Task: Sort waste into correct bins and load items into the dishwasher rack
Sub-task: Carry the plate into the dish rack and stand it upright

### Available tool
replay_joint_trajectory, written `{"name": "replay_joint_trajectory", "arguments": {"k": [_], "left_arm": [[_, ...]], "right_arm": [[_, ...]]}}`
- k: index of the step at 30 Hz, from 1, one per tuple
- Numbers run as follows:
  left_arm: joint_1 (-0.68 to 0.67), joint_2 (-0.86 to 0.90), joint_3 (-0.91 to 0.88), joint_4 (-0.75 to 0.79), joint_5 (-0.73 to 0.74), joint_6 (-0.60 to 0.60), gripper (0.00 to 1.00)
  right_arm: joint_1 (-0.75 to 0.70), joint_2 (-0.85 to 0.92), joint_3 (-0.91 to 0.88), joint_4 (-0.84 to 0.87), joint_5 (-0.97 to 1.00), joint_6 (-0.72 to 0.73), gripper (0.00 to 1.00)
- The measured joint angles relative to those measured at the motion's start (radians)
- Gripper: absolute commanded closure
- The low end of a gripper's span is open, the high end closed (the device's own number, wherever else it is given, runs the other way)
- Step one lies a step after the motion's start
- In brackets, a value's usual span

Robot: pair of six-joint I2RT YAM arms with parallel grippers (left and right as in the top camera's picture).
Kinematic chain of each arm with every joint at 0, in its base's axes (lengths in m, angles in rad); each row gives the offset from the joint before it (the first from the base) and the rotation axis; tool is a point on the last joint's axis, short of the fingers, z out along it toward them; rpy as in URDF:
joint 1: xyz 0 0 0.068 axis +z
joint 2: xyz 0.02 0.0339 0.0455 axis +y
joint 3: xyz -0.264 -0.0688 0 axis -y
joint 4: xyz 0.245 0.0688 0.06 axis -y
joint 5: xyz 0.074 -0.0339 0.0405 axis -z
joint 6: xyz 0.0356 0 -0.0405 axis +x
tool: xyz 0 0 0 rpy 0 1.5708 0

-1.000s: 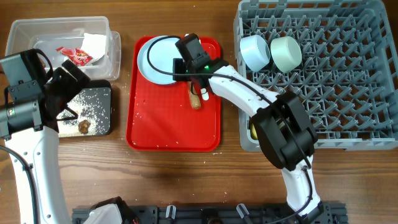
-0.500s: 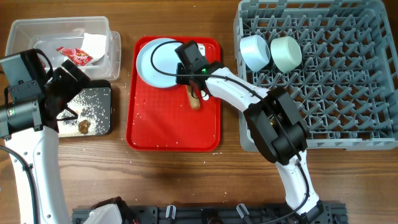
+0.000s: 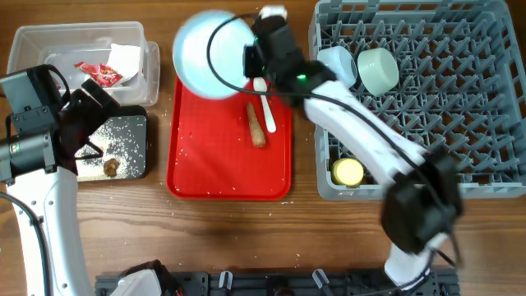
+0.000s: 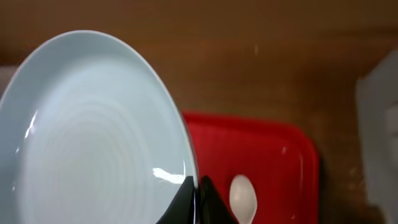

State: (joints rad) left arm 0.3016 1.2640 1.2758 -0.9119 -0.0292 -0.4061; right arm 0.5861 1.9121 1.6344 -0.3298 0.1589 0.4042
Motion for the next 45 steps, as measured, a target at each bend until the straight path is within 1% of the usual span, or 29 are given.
{"name": "replay_joint_trajectory", "arguments": {"k": [2, 3, 5, 7, 8, 9, 10, 14, 16, 20, 23, 25, 28, 30, 31, 33, 34, 35, 36, 38, 43, 45], "left_arm": [[0.000, 0.000, 0.000, 0.000, 0.000, 0.000, 0.00], [0.000, 0.000, 0.000, 0.000, 0.000, 0.000, 0.00], [0.000, 0.000, 0.000, 0.000, 0.000, 0.000, 0.00], [0.000, 0.000, 0.000, 0.000, 0.000, 0.000, 0.00], [0.000, 0.000, 0.000, 0.000, 0.000, 0.000, 0.00], [0.000, 0.000, 0.000, 0.000, 0.000, 0.000, 0.00], [0.000, 0.000, 0.000, 0.000, 0.000, 0.000, 0.00], [0.000, 0.000, 0.000, 0.000, 0.000, 0.000, 0.00], [0.000, 0.000, 0.000, 0.000, 0.000, 0.000, 0.00], [0.000, 0.000, 0.000, 0.000, 0.000, 0.000, 0.00], [0.000, 0.000, 0.000, 0.000, 0.000, 0.000, 0.00], [0.000, 0.000, 0.000, 0.000, 0.000, 0.000, 0.00], [0.000, 0.000, 0.000, 0.001, 0.000, 0.000, 0.00], [0.000, 0.000, 0.000, 0.000, 0.000, 0.000, 0.00], [0.000, 0.000, 0.000, 0.000, 0.000, 0.000, 0.00], [0.000, 0.000, 0.000, 0.000, 0.000, 0.000, 0.00], [0.000, 0.000, 0.000, 0.000, 0.000, 0.000, 0.00], [0.000, 0.000, 0.000, 0.000, 0.000, 0.000, 0.00], [0.000, 0.000, 0.000, 0.000, 0.000, 0.000, 0.00], [0.000, 0.000, 0.000, 0.000, 0.000, 0.000, 0.00], [0.000, 0.000, 0.000, 0.000, 0.000, 0.000, 0.00], [0.000, 0.000, 0.000, 0.000, 0.000, 0.000, 0.00]], "right_arm": [[-0.003, -0.115, 0.001, -0.036, 0.128, -0.085, 0.96], [-0.024, -0.201, 0.001, -0.058, 0.265, -0.167, 0.96], [-0.075, -0.294, 0.002, -0.059, 0.449, -0.276, 0.96], [-0.148, -0.373, 0.006, -0.082, 0.591, -0.455, 0.96], [-0.208, -0.410, 0.011, -0.113, 0.660, -0.633, 0.95], [-0.225, -0.417, 0.012, -0.123, 0.681, -0.693, 0.96], [-0.258, -0.417, 0.012, -0.152, 0.697, -0.796, 0.96], [-0.406, -0.381, 0.004, -0.216, 0.675, -1.023, 0.96], [-0.484, -0.341, 0.002, -0.251, 0.617, -1.110, 0.96], [-0.607, -0.236, 0.002, -0.261, 0.469, -1.238, 0.95], [-0.666, -0.169, -0.002, -0.248, 0.400, -1.298, 0.96], [-0.697, -0.126, -0.003, -0.201, 0.369, -1.318, 0.96], [-0.726, -0.079, -0.004, -0.117, 0.338, -1.331, 0.96], [-0.736, -0.061, -0.004, -0.104, 0.296, -1.346, 0.96], [-0.737, -0.060, -0.004, -0.105, 0.267, -1.353, 0.94], [-0.731, -0.059, -0.004, -0.122, 0.199, -1.362, 0.69], [-0.724, -0.059, -0.004, -0.134, 0.176, -1.367, 0.27], [-0.716, -0.059, -0.004, -0.144, 0.159, -1.370, 0.11], [-0.703, -0.059, -0.004, -0.149, 0.143, -1.366, 0.09], [-0.692, -0.059, -0.004, -0.150, 0.128, -1.338, 0.00], [-0.689, -0.068, -0.004, -0.152, 0.033, -1.162, 0.00], [-0.689, -0.114, -0.006, -0.158, -0.040, -1.074, 0.00]]}}
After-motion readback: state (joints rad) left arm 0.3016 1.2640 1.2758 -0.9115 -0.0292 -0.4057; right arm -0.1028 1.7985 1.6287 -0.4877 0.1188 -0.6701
